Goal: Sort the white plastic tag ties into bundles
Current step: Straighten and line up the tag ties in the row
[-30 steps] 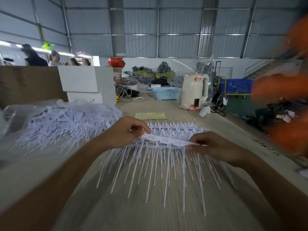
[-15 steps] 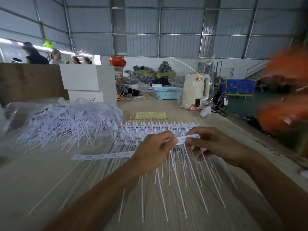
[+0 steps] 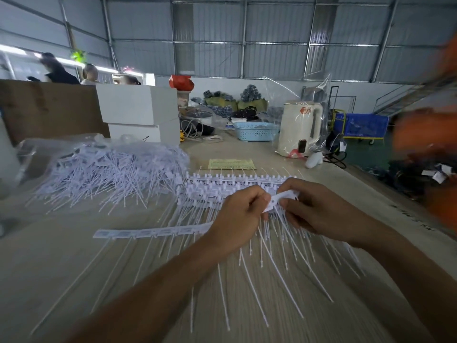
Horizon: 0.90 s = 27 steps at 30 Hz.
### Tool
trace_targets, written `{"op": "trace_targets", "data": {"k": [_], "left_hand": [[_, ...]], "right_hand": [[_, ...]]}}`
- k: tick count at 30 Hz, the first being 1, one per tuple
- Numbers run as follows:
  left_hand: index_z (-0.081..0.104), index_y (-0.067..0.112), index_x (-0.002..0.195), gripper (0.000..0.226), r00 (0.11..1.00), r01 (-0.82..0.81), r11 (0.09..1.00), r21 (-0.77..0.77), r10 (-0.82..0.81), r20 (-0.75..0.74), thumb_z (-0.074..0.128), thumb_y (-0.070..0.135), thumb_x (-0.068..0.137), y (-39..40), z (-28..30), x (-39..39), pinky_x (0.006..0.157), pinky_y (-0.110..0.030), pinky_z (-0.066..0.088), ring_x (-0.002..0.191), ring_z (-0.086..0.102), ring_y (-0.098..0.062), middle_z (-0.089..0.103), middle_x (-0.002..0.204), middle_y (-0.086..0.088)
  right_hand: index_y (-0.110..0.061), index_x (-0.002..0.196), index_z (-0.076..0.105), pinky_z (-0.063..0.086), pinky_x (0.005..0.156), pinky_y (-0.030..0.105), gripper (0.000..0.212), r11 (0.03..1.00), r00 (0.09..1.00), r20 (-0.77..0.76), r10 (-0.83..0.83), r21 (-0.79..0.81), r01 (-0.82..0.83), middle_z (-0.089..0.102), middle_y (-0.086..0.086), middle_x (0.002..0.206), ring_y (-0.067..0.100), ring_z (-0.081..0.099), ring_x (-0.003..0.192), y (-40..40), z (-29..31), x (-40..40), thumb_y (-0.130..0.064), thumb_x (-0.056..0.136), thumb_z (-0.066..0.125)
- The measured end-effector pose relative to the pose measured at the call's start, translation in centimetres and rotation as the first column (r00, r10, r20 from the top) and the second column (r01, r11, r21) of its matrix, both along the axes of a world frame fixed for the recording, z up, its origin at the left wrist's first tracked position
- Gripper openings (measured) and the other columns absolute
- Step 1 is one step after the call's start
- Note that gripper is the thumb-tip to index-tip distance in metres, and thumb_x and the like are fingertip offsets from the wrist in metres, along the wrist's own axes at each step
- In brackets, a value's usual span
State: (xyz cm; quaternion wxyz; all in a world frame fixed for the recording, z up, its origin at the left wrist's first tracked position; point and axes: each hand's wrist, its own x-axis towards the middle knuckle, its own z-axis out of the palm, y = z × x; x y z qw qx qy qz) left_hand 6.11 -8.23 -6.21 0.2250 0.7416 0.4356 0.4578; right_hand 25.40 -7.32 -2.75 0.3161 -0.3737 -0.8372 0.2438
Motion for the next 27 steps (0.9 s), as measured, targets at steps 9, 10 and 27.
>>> {"op": "trace_targets", "data": {"k": [9,10,27], "left_hand": [[0.054,0.020,0.059,0.046,0.965,0.119,0.974,-0.190,-0.069,0.254,0.050,0.016,0.104,-0.6,0.7,0.0,0.054,-0.013,0.037,0.048,0.044,-0.001,0.047,0.052,0.009],[0.053,0.017,0.060,0.044,0.962,0.126,0.976,-0.180,-0.076,0.260,0.050,0.017,0.104,-0.6,0.8,0.1,0.054,-0.012,0.038,0.048,0.043,-0.002,0.045,0.055,0.003],[0.066,0.014,0.097,0.020,0.995,0.084,0.995,0.053,-0.081,-0.060,0.047,0.015,0.105,-0.3,0.9,-0.9,0.058,-0.039,0.046,0.070,0.058,-0.037,0.064,0.076,0.006]], "right_hand": [[-0.023,0.102,0.065,0.049,0.059,0.038,0.013,0.879,0.972,0.207,-0.115,0.477,0.002,0.059,-0.008,0.067,0.013,0.055,0.059,-0.6,0.3,-0.1,-0.018,0.101,0.053],[-0.023,0.103,0.066,0.050,0.060,0.041,0.014,0.855,0.965,0.216,-0.152,0.518,0.019,0.059,-0.008,0.068,0.015,0.055,0.061,-0.5,0.4,0.0,-0.019,0.102,0.053],[-0.025,0.100,0.074,0.034,0.052,0.011,0.034,0.990,0.991,-0.035,-0.126,0.057,0.127,0.055,-0.010,0.061,0.001,0.042,0.051,0.6,0.3,1.7,-0.009,0.105,0.045]]}}
